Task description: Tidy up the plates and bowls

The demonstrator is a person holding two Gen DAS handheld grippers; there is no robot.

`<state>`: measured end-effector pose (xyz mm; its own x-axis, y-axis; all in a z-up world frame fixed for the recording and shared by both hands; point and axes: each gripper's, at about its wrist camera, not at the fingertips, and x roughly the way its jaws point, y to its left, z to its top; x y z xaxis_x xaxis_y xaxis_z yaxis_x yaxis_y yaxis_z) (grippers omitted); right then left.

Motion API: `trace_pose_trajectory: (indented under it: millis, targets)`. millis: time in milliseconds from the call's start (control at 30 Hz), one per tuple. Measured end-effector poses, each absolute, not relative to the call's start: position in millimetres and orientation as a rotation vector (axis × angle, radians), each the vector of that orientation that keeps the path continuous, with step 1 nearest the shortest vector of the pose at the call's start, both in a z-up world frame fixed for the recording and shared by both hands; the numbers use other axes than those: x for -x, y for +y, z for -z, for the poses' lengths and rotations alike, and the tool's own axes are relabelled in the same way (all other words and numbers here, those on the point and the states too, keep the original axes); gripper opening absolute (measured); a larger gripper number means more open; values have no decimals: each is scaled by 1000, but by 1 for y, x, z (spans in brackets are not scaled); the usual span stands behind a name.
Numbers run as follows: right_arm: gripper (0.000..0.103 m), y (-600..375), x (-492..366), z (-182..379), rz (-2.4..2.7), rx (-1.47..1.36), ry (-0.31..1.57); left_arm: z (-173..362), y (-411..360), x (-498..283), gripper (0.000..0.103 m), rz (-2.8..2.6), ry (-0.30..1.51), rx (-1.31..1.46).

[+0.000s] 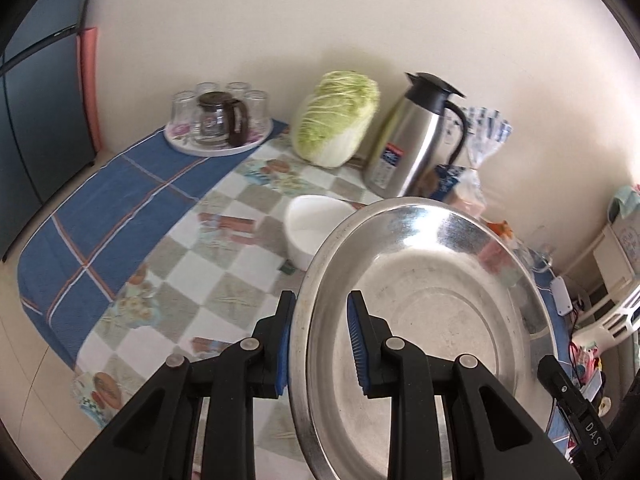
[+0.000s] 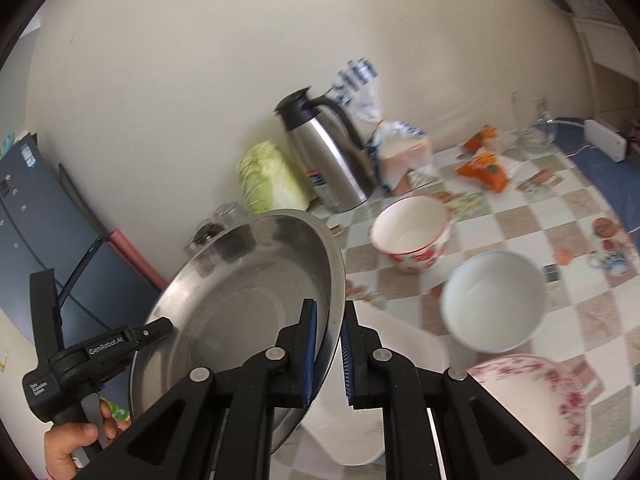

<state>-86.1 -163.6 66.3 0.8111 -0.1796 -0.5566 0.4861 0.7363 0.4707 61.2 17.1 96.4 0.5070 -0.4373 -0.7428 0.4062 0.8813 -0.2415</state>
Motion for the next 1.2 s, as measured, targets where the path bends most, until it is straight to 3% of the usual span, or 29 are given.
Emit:
trace_pose_trajectory:
  millis: [500,1200]
  targets:
    - [13,-213,135,-61,476,-724,467,-75,-43,-40,27,562,949,28]
    - [15,-198,98,-44,449,-656,603,-39,-8,-71,27,506,1061,123]
